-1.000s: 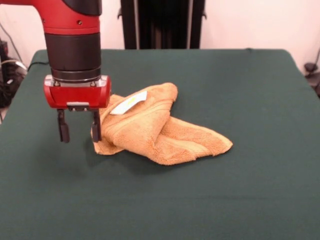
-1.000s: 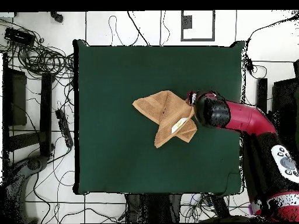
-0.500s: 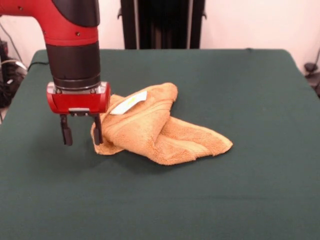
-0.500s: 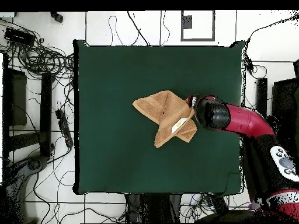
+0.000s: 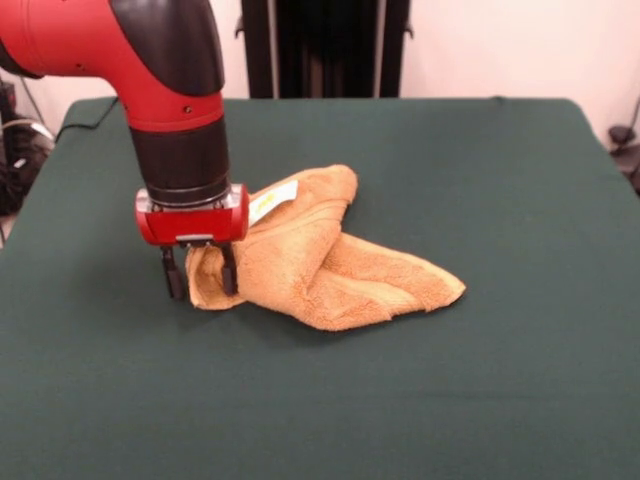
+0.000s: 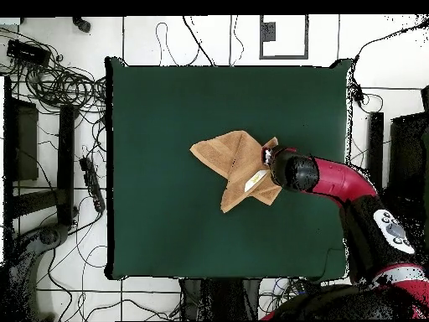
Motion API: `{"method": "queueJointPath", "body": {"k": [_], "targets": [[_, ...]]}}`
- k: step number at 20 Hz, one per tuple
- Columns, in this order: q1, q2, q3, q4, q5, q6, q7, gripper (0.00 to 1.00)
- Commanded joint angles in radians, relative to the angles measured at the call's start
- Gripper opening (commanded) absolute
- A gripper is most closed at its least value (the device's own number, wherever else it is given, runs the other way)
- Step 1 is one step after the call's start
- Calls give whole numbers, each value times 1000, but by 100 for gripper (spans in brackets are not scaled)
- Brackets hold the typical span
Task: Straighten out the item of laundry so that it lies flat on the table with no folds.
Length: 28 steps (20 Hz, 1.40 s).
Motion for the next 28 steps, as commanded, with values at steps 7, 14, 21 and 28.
{"method": "queueJointPath", "body": {"k": [7, 14, 21, 28], "targets": [[35, 48, 82, 123, -9, -34, 71, 100], [30, 63, 84, 107, -21, -45, 53, 0], [36, 58, 76, 109, -25, -71, 63, 0], [35, 61, 85, 108, -24, -72, 56, 0]]}}
